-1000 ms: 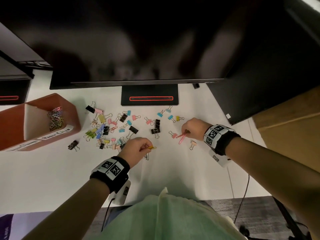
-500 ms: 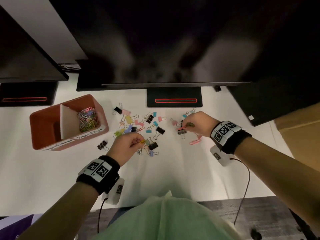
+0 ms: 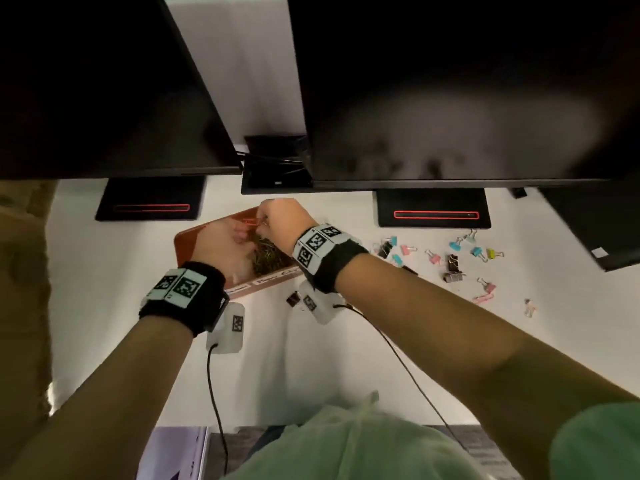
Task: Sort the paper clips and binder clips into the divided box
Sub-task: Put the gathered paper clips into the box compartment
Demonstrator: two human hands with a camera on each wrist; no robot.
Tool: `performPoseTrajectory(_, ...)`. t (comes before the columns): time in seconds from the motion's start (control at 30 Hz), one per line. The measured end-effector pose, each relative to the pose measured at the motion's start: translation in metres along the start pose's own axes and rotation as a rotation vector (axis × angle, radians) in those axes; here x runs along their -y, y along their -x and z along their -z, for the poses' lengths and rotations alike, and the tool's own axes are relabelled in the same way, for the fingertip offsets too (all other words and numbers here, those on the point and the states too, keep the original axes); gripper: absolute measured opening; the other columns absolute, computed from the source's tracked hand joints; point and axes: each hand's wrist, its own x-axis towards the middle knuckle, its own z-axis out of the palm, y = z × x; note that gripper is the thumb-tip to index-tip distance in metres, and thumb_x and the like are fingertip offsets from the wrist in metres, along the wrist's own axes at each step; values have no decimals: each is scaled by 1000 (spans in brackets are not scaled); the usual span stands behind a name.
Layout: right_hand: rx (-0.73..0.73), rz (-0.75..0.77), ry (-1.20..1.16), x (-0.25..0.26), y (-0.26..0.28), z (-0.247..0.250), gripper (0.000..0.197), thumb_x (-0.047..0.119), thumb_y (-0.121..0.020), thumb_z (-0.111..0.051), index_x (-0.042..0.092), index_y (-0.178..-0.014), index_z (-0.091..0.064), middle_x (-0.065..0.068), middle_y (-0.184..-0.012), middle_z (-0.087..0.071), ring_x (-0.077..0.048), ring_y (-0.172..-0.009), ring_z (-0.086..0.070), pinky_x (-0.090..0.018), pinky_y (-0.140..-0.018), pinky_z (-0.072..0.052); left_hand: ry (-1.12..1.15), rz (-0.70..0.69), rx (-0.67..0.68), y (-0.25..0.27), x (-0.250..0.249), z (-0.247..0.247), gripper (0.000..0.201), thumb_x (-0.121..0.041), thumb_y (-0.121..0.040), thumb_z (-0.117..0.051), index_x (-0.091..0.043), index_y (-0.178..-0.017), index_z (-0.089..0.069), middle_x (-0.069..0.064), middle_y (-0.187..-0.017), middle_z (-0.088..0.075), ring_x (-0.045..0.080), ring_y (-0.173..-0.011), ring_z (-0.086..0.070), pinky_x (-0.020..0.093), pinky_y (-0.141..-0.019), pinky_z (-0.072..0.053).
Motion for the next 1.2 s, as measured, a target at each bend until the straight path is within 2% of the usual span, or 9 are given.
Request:
performPoseTrajectory(0.07, 35, -76, -46, 3, -4, -14, 37, 22, -88, -60, 5, -121, -55, -14, -120, -61, -28, -111, -57, -33, -93, -46, -66, -11, -12, -1, 5, 6, 22, -7, -81, -58, -9, -103, -61, 8, -102, -66, 25, -98, -61, 32, -92, -48)
performPoseTrajectory(0.17, 18, -45, -148, -5, 8, -21, 42, 24, -91, -56, 8, -129, -49, -12, -122, -62, -26, -112, -58, -33, -96, -46, -150, -84, -54, 8, 4, 9, 36, -7, -87, -53, -9, -123, -54, 9, -121, -59, 21, -106, -58, 32, -97, -44)
performPoseTrajectory(0.37, -157, 61, -262, -73, 81, 11, 20, 20, -90, -57, 15, -108, -63, -1, -98, -65, -14, -79, -62, -23, -76, -51, 60, -358, 69, 43, -39, -32, 29, -12, -86, -59, -20, -114, -57, -3, -105, -61, 7, -91, -58, 21, -83, -48)
performPoseTrajectory(0.5, -188, -149, -68, -157, 149, 41, 13, 20, -86, -63, 15, -98, -65, 5, -88, -56, -2, -65, -48, -23, -68, -45, -2, -460, 230, 52, -60, -95, 25, -13, -86, -58, -17, -111, -60, 1, -104, -61, 12, -87, -61, 20, -75, -46)
performPoseTrajectory(0.63, 12, -365, 115, -220, 207, 56, 18, 14, -88, -56, 14, -104, -64, -4, -107, -63, -10, -82, -46, -25, -81, -44, -206, -450, 311, 40, -68, -147, 29, -14, -88, -55, -19, -116, -60, 2, -117, -57, 18, -104, -55, 27, -91, -44)
performPoseTrajectory(0.73, 112, -430, 101, -245, 228, 55, 23, 12, -88, -56, 16, -108, -65, -4, -110, -63, -14, -88, -50, -25, -83, -42, -388, -413, 308, 29, -68, -170, 32, -18, -88, -53, -21, -120, -57, 3, -124, -55, 23, -114, -48, 39, -99, -42)
performPoseTrajectory(0.87, 179, -415, 100, -264, 230, 52, 25, 13, -88, -53, 15, -110, -64, -9, -112, -59, -25, -99, -56, -35, -86, -47, -505, -379, 270, 19, -70, -189, 29, -25, -86, -57, -23, -115, -57, 0, -118, -58, 23, -110, -51, 41, -93, -46)
performPoseTrajectory(1.03, 181, -358, 41, -284, 223, 47, 11, 14, -86, -56, 15, -90, -66, -7, -93, -64, -25, -88, -56, -39, -84, -48, -429, -358, 176, 17, -69, -201, 16, -18, -81, -67, -22, -95, -60, -5, -88, -68, 18, -87, -60, 36, -80, -51)
performPoseTrajectory(1.2, 257, -322, 71, -290, 222, 46, 13, 13, -86, -54, 14, -91, -66, -7, -97, -65, -24, -92, -57, -35, -84, -48, -379, -327, 195, 18, -67, -206, 12, -17, -82, -65, -19, -95, -64, -2, -92, -69, 18, -87, -61, 37, -80, -54)
